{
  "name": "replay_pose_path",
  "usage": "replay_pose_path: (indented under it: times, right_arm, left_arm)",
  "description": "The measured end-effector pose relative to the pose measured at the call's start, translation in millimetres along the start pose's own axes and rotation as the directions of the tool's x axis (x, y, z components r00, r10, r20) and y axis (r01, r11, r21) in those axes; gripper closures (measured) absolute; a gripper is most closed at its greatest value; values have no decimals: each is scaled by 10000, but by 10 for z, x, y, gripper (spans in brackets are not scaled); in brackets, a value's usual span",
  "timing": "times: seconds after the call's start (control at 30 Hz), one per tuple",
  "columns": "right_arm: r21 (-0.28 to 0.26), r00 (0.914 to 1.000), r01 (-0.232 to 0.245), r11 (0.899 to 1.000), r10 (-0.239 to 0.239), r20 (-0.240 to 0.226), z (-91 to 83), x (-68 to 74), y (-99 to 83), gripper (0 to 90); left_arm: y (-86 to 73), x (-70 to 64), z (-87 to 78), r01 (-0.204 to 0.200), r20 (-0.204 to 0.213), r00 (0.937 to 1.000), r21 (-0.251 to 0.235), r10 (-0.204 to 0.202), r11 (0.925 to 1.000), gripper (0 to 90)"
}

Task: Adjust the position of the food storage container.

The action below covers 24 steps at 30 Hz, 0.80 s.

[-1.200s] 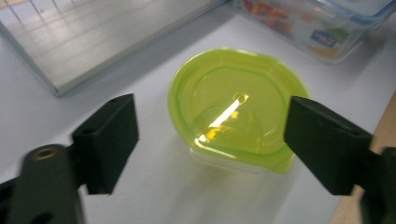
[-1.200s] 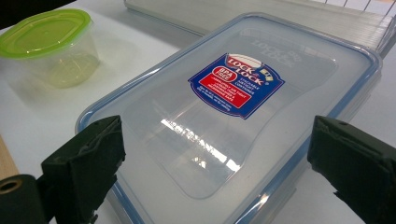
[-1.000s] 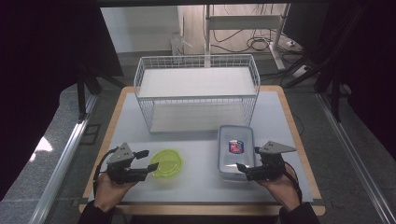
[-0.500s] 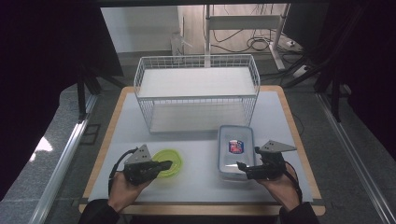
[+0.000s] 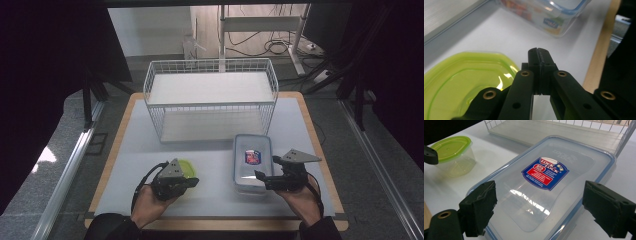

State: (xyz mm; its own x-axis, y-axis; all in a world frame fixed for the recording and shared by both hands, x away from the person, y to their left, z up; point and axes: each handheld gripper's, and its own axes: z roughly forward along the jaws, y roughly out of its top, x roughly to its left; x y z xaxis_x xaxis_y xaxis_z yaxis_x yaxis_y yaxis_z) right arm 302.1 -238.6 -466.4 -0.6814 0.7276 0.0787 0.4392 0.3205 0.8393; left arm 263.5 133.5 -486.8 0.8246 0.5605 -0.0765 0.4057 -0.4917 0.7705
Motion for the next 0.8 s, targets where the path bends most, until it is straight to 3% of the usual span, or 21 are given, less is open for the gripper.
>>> replay_pose_path:
  times: [0.1,0.37,0.5,0.6,0.67,0.8]
  right_arm:
    - [55,10000,21,10000,-21,54,2,-1,-4,124]
    - [125,10000,0,9999,0,69,9,-18,-17,130]
    - [197,10000,36,9998,-37,64,21,-15,-21,132]
    - [248,9999,76,9997,-79,82,23,-17,-25,135]
    - [258,9999,68,9996,-70,86,21,-19,-26,137]
    - [278,9999,85,9996,-89,122,19,-25,-29,140]
  left_arm:
    - [-14,17,10,75,-144,9999,123,-73,9999,900]
    - [-20,52,12,369,148,9992,133,-371,9992,900]
    - [-18,28,34,310,137,9994,242,-313,9992,899]
    - [-33,33,59,209,-360,9992,550,-189,9983,900]
    - [-46,68,54,362,-262,9990,481,-350,9982,900]
    - [-63,138,19,486,-470,9978,427,-466,9979,900]
